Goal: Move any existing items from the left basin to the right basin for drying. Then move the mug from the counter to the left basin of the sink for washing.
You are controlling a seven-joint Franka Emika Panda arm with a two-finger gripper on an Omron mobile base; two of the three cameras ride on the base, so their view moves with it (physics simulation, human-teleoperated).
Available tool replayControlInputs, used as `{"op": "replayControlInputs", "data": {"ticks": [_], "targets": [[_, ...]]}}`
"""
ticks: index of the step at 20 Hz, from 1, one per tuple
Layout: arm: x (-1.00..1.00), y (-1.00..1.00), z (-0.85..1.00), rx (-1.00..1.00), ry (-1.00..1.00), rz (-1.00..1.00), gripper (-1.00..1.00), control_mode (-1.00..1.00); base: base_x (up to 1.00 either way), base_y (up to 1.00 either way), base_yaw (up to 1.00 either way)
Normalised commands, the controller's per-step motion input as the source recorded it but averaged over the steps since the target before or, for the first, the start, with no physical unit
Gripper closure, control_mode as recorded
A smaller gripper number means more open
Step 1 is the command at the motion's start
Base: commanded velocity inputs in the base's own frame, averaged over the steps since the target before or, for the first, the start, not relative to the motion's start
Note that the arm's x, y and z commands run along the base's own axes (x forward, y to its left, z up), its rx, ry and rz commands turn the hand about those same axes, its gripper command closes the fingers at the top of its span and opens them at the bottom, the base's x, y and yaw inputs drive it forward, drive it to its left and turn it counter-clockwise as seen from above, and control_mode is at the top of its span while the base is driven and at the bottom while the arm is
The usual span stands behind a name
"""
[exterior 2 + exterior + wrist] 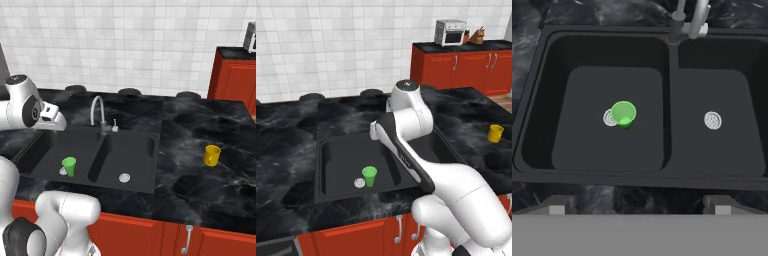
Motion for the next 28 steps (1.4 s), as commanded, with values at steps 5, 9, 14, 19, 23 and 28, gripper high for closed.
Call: {"op": "replayControlInputs", "data": {"ticks": [5, 9, 14, 19, 23, 28], "targets": [[0.19, 0.11, -0.2, 0.0, 0.11, 0.0, -1.0, -1.0, 0.0, 0.0, 0.0], [0.1, 0.17, -0.22, 0.0, 0.1, 0.0, -1.0, -1.0, 0.0, 0.0, 0.0], [0.11, 0.19, -0.28, -0.01, 0.11, 0.0, -1.0, -1.0, 0.0, 0.0, 0.0], [0.19, 0.27, -0.36, -0.02, 0.07, 0.0, -1.0, -1.0, 0.0, 0.0, 0.0], [0.24, 0.26, -0.33, -0.01, 0.03, -0.02, -1.0, -1.0, 0.0, 0.0, 0.0], [0.26, 0.15, -0.33, 0.0, 0.05, -0.02, -1.0, -1.0, 0.0, 0.0, 0.0]]}}
